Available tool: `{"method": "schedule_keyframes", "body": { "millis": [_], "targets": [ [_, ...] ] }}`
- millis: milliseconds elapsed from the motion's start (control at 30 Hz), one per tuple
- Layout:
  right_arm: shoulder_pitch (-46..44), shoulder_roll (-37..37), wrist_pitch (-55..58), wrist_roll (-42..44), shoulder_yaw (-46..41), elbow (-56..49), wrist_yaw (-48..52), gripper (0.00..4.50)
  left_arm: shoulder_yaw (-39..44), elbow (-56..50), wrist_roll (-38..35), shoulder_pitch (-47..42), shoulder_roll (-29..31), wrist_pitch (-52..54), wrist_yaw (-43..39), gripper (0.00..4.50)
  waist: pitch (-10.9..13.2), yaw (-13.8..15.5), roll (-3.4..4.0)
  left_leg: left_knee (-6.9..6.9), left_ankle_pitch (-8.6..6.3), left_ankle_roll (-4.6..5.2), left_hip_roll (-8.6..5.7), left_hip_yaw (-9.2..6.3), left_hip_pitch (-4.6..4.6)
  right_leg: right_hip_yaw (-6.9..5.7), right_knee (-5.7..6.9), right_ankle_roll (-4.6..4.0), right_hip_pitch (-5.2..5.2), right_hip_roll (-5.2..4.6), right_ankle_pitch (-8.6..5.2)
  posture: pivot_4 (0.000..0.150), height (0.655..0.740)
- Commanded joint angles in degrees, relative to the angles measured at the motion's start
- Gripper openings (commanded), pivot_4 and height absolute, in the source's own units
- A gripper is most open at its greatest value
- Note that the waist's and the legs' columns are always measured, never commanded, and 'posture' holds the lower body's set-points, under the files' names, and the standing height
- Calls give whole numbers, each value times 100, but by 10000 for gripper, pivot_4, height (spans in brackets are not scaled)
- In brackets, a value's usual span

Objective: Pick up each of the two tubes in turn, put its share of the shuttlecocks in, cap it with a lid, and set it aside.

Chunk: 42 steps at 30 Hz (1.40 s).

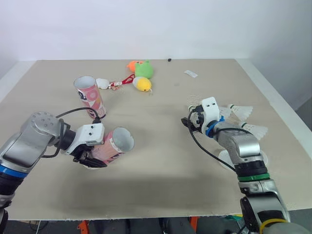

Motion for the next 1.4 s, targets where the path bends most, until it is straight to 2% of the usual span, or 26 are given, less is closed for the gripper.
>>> {"method": "schedule_keyframes", "body": {
  "millis": [33,200,233,267,400,533,633,767,867,1033,1400],
  "targets": [
    [-326,58,-579,-228,34,249,151,29325,168,-188,-75,140,132,87,105,30340,0,0,0,0,0,0,0,-1,0,-1,0,-1,0,1,0,1500,7323],
    [-356,105,-761,-273,33,104,464,4084,243,-317,-141,281,184,151,208,30340,1,1,1,-1,0,0,3,0,0,-1,0,-2,0,1,-1,1500,7323],
    [-345,106,-763,-259,35,23,542,558,246,-328,-147,296,188,156,221,30340,1,1,1,-1,-1,0,3,0,0,-1,0,-2,0,2,-1,1500,7323],
    [-338,110,-762,-254,31,-26,597,558,248,-337,-152,305,192,160,231,30340,1,1,1,-1,-1,0,3,0,0,0,0,-2,-1,2,-1,1500,7323],
    [-351,122,-209,965,-113,-1532,1786,558,206,-328,-170,281,170,175,259,30340,9,-3,13,-1,-1,1,6,0,0,0,1,-3,-2,5,-1,1500,7323],
    [-118,-579,26,2029,115,-3101,3512,558,145,-259,-165,201,151,144,256,30340,12,26,18,-2,-3,5,15,-10,-4,-13,1,-9,-3,12,-4,1500,7323],
    [-18,-1190,-9,2345,432,-3662,4600,558,101,-186,-145,133,133,101,234,30340,10,36,9,1,-7,5,15,-18,-4,-24,-2,-13,3,9,-11,1500,7323],
    [-347,-1218,29,2409,885,-3499,5083,558,32,-89,-110,21,91,65,208,30340,13,26,10,8,-7,6,16,-13,2,-21,1,-18,4,10,-5,1500,7323],
    [-631,-847,-234,2011,1440,-2948,5225,558,-22,-67,-103,-54,48,88,203,30340,13,9,9,8,-4,9,21,-9,8,-21,5,-28,3,15,1,1500,7323],
    [-1203,-260,-546,1567,1870,-2011,5404,558,6,-145,-134,24,64,157,232,30340,13,3,11,6,-1,13,37,-2,13,-24,7,-41,2,26,9,1500,7323],
    [-1746,-142,-1123,1192,1656,-833,6033,558,198,-426,-231,253,160,363,344,30340,13,13,12,1,-2,12,48,0,12,-26,8,-53,0,34,4,1500,7323]
  ]
}}
